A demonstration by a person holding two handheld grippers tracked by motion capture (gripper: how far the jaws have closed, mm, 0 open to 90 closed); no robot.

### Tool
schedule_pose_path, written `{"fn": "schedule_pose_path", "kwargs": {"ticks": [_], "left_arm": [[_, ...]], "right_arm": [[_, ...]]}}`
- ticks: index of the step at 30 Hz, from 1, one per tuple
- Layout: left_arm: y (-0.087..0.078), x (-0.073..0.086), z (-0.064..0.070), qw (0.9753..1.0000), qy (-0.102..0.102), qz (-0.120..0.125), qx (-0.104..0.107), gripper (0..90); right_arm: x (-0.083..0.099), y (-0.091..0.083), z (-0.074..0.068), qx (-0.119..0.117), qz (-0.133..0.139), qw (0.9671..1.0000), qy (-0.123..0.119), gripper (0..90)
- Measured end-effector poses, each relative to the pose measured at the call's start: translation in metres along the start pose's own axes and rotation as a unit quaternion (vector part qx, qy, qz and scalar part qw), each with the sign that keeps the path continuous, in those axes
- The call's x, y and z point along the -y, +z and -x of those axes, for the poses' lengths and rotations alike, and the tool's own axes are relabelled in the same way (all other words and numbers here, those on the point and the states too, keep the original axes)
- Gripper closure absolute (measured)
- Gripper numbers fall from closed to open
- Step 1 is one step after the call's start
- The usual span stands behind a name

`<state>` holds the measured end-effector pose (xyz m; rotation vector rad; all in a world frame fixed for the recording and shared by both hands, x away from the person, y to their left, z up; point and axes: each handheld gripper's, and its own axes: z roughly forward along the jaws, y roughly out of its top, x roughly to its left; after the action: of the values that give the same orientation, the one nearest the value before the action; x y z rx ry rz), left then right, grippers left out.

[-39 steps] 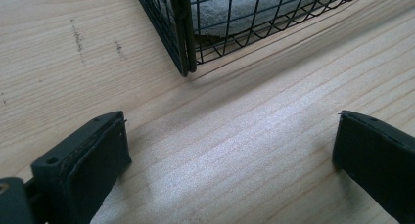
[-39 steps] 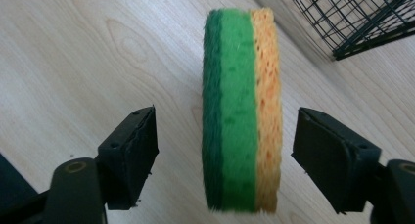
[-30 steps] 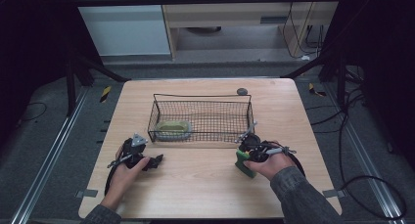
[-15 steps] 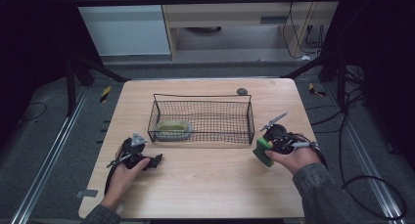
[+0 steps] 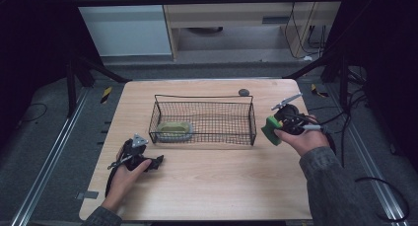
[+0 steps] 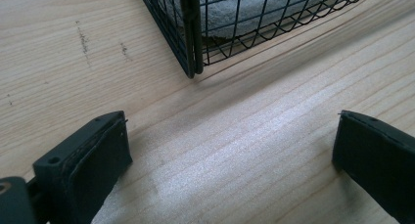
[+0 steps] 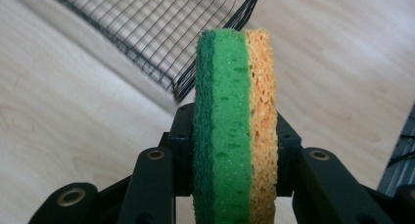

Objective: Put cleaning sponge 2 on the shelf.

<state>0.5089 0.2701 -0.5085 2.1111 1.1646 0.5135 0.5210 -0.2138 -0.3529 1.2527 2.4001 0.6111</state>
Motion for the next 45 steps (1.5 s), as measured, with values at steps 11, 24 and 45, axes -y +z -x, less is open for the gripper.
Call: {"fn": "schedule_pose_path", "kwargs": {"ticks": [11, 24, 45], "left_arm": [[0.000, 0.000, 0.000, 1.0000, 0.001, 0.001, 0.000, 0.0], [0.001, 0.000, 0.000, 1.0000, 0.000, 0.001, 0.000, 0.0], [0.002, -0.003, -0.001, 1.0000, 0.000, -0.002, -0.001, 0.0]], "right_arm": [[-0.043, -0.017, 0.011, 0.026, 0.020, 0.9994, -0.015, 63.9], [-0.072, -0.019, 0.014, 0.019, 0.050, 0.9985, -0.012, 63.9], [-0.110, 0.005, -0.001, -0.008, 0.060, 0.9975, -0.038, 63.8]]}}
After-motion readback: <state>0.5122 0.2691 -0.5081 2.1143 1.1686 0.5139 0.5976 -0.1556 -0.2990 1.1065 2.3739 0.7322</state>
